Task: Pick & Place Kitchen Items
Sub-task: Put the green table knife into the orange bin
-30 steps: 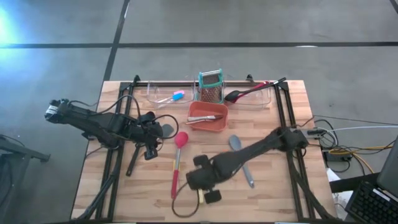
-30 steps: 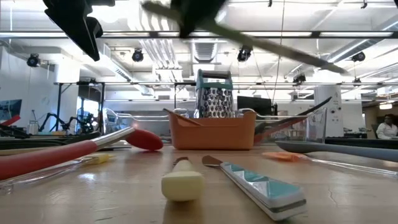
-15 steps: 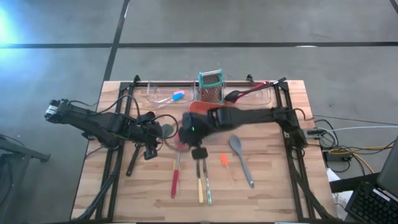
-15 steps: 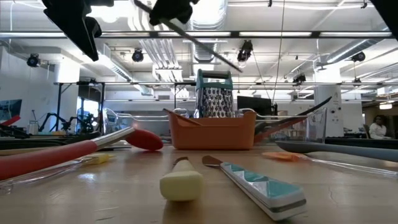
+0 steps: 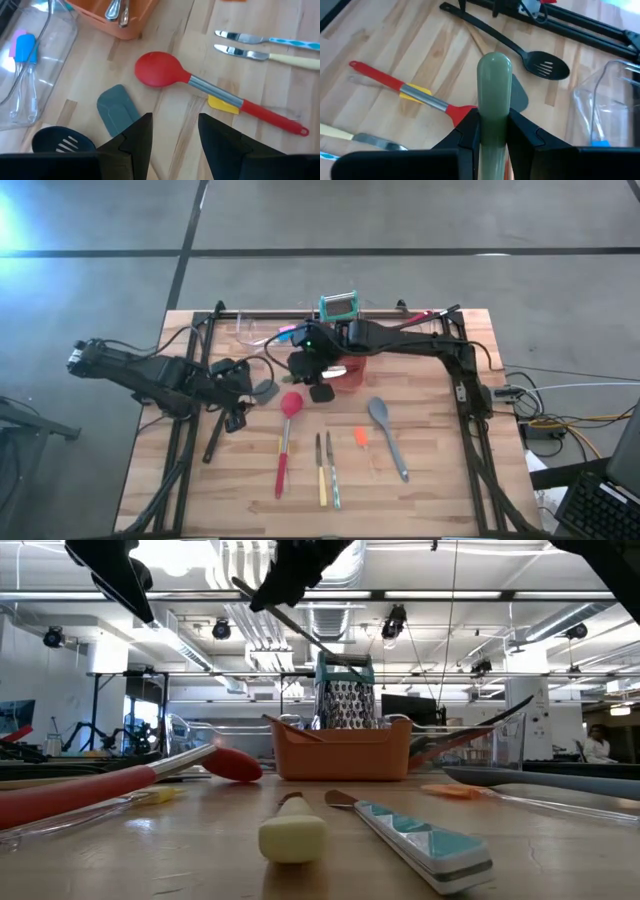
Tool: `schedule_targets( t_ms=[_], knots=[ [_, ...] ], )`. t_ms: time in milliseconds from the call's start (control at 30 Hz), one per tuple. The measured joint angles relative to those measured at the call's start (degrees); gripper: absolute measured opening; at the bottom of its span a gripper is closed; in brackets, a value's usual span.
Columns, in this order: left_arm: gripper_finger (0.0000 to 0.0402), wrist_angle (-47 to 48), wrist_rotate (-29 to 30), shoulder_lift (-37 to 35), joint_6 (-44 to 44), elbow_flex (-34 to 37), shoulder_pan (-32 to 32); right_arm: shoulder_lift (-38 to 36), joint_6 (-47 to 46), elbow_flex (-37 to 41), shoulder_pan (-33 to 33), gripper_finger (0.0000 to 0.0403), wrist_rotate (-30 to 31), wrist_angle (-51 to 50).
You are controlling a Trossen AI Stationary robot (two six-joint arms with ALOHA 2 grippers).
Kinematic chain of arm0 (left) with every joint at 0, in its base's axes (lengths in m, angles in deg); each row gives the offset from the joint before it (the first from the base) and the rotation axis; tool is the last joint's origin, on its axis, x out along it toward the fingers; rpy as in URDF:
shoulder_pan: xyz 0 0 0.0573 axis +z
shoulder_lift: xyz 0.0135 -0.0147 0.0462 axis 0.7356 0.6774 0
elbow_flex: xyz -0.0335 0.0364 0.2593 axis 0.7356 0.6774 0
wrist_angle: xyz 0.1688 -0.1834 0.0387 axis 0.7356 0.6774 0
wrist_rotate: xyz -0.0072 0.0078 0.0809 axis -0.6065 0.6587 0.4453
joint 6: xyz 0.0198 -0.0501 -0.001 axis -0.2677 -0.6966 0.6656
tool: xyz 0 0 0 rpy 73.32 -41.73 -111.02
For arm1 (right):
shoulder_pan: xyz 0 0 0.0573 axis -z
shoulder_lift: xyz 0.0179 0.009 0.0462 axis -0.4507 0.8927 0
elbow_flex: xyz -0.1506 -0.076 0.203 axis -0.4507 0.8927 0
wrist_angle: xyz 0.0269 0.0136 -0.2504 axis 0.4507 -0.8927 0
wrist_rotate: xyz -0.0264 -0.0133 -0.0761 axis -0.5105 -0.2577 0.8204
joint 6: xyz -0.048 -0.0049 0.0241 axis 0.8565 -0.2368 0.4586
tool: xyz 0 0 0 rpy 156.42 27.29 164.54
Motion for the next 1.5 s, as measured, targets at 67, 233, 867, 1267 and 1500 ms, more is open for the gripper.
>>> schedule_targets(
  t_ms=[67, 233, 867, 1267, 1500],
  knots=[
    [0.0163, 0.0, 0.0, -0.6, -0.6, 0.0, 0.0, 0.0, 0.2, 1.7, 1.2, 0.0056, -2.5, 1.6],
    [0.0163, 0.9, 1.1, -1.8, -1.8, 0.0, 0.0, 0.1, 2.9, 7.3, 3.4, 0.0056, -4.8, 5.7],
    [0.0163, 1.8, 3.5, -2.5, -5.9, 0.0, 0.0, 0.2, 8.2, 23.2, 10.3, 0.0056, -10.3, 15.9],
    [0.0163, 1.8, 3.5, -2.5, -7.1, 0.0, 0.0, 0.1, 9.8, 29.1, 13.5, 0.0056, -11.5, 17.1],
    [0.0163, 1.8, 3.5, -2.5, -7.6, 0.0, 0.0, 0.0, 9.1, 29.1, 14.3, 0.0120, -10.9, 16.9]
  ],
)
